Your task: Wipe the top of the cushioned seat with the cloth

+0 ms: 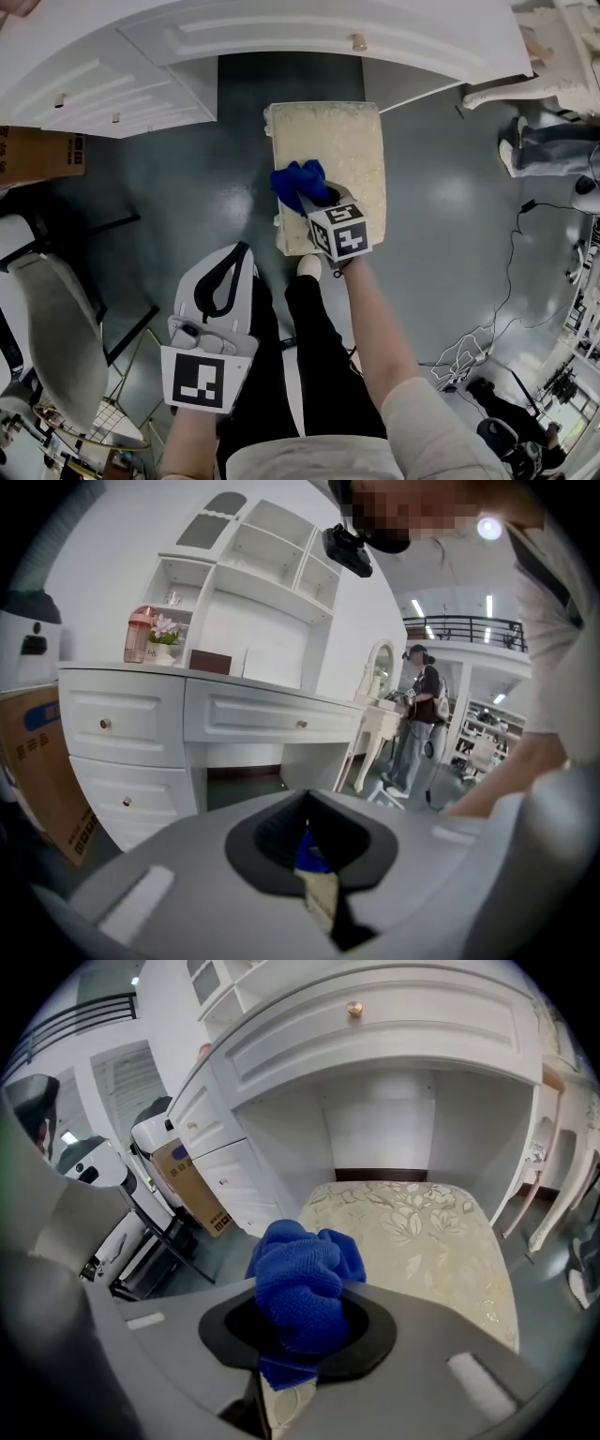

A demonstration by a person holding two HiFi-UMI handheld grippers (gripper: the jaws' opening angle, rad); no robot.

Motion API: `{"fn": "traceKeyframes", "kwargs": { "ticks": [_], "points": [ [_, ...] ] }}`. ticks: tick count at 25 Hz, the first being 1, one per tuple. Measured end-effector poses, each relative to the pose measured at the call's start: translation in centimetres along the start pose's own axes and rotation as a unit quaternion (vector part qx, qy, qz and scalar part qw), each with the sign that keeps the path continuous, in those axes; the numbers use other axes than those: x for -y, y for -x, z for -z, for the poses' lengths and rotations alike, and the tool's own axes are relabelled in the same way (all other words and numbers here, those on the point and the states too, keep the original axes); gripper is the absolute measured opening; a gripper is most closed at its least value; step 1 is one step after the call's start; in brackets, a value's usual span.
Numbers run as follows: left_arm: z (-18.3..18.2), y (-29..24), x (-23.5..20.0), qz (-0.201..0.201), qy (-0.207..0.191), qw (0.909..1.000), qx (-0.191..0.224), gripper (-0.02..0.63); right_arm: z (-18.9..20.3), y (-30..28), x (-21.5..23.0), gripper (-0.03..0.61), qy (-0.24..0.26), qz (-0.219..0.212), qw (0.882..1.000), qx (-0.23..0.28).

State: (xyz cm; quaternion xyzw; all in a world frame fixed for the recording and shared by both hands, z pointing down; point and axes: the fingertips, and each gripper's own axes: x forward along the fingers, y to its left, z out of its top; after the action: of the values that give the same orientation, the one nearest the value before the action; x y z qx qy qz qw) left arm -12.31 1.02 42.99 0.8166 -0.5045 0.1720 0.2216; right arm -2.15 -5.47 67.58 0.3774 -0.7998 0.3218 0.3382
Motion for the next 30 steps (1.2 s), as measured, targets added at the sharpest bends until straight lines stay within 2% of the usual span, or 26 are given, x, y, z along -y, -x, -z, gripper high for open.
{"fn": "traceKeyframes", "kwargs": {
  "ticks": [9, 20, 30],
  "points": [
    [-1.4, -2.1, 2.7, -0.028, 0.008, 0.9995, 0.011, 0.002, 1.7, 2.7, 5.2, 0.095, 0.001, -0.002, 1.000, -0.005],
    [-2.2, -5.2, 7.1, -0.021, 0.002, 0.9997, 0.010, 0.000, 3.4, 5.7, 11.5, 0.095, -0.009, 0.010, 1.000, -0.011],
    [-2.4, -6.1, 8.8, -0.025, 0.001, 0.9996, 0.013, 0.002, 4.7, 7.7, 15.3, 0.097, -0.039, 0.030, 0.999, -0.006]
  ]
}}
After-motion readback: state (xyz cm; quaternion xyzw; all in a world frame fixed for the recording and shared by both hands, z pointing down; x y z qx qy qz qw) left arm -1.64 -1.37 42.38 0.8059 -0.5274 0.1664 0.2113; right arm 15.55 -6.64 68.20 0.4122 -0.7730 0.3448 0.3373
